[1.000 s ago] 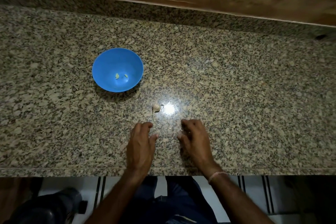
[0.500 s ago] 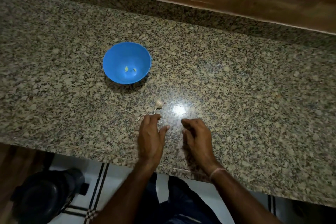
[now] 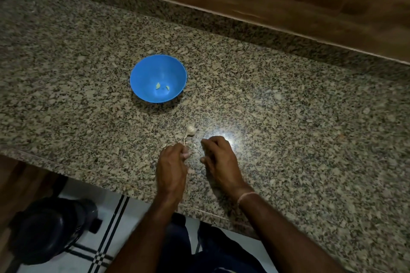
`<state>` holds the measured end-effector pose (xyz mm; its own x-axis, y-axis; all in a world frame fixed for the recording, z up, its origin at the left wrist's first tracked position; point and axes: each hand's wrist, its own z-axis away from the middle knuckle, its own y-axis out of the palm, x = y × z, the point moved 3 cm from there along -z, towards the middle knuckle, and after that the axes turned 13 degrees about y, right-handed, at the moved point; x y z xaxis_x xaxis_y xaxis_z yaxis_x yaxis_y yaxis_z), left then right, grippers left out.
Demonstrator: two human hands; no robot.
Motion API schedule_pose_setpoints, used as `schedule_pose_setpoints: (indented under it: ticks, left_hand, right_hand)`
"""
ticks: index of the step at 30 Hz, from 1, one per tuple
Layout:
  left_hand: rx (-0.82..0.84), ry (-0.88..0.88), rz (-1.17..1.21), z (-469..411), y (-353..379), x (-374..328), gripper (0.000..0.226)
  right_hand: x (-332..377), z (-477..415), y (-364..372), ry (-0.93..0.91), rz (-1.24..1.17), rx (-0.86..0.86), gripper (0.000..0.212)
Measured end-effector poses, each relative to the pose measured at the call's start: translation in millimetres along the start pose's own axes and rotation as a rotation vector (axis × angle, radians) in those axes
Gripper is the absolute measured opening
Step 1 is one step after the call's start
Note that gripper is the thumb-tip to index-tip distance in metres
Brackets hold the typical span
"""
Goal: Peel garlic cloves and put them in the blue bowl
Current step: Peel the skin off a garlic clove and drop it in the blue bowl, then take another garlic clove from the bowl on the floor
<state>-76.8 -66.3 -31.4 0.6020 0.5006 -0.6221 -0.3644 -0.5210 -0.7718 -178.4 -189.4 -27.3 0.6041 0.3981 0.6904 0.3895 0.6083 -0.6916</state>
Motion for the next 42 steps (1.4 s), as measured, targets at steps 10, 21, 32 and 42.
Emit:
schedule_pose_setpoints:
  ticks: [10, 21, 32, 42]
  left_hand:
    - [-0.074, -0.125, 0.138, 28.7, -14.6, 2.6, 0.027]
    - [-0.094, -0.323, 0.330, 33.9, -34.6, 5.2, 0.020]
    - [-0.468, -0.551, 0.527, 105.2, -154.5, 115.6, 0.026]
    - [-0.748, -0.763, 0.464, 286.1, -306.5, 304.3, 0.025]
  right_hand:
    - [22.8, -18.7, 18.7, -0.174, 0.110, -0.091, 0.018]
    - [16.7, 21.8, 25.6, 0.220, -0.171, 0.110, 0.020]
    - [176.6, 67.8, 154.4, 0.674, -0.985, 0.688, 0.045]
    - [333.6, 183.4, 368.7, 0.681, -0.796, 0.960, 0.029]
